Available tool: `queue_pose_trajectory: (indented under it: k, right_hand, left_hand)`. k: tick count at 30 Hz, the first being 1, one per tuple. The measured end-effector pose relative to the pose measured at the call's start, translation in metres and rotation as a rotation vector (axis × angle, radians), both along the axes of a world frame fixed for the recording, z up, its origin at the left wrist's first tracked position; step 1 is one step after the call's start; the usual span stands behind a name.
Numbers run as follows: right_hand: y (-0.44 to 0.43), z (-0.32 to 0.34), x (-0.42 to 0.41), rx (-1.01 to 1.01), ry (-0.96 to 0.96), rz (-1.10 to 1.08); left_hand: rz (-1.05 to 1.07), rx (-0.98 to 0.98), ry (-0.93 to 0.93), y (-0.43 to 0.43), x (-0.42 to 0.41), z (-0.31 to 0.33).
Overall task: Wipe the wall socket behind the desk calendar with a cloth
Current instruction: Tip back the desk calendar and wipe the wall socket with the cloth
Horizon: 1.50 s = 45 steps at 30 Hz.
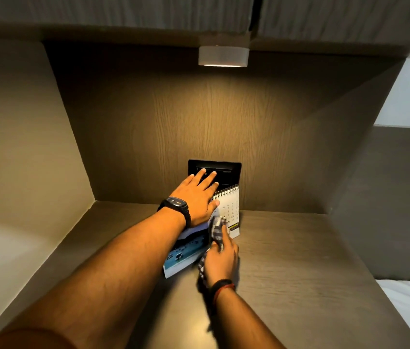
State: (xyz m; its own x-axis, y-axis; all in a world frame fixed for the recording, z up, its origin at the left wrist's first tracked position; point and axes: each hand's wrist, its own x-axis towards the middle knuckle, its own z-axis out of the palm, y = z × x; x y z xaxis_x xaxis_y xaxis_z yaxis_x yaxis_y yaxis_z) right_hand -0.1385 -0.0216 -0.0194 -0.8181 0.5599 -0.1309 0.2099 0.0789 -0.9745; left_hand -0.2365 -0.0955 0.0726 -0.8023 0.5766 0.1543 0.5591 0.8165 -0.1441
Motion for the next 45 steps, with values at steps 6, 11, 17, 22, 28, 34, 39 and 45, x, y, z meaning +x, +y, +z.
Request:
queue_pose_trajectory:
  k: [6,11,17,22,28,34,39,45]
  right_hand:
    - [-0.003,0.019,-0.01,-0.029,0.079,-0.026]
    - [-0.01,0.003,0.006,0.089,0.081,0.051]
    - [-0.004,0.014,-0.005,0.007,0.078,-0.025]
    - [-0.018,0.001,0.005,0.093,0.087,0.022]
    - [-0.004,0.019,-0.023,-0.023,0.084,-0.115]
    - [-0.022,0.002,0.001,0.1,0.083,-0.009]
    - [-0.002,0.008,-0.007,0.032,0.021,-0.045]
    - [-0.007,0.025,-0.023,-0.006,0.071,-0.112]
  left_hand:
    - [-0.015,0.035,0.017,0.0,0.001,-0.001]
    - [-0.029,0.056,-0.016,-0.001,0.0,0.001]
    - [-0.04,0.068,-0.028,-0.002,0.001,0.0]
    - [-0.04,0.096,-0.029,-0.002,-0.001,-0.001]
    - [-0.043,0.065,-0.034,-0.002,-0.001,0.0]
    - [-0.052,0.044,-0.061,-0.001,-0.003,0.0]
    - [-0.051,0.026,-0.053,-0.002,-0.003,-0.001]
    - [-0.054,0.027,-0.027,-0.001,-0.002,-0.001]
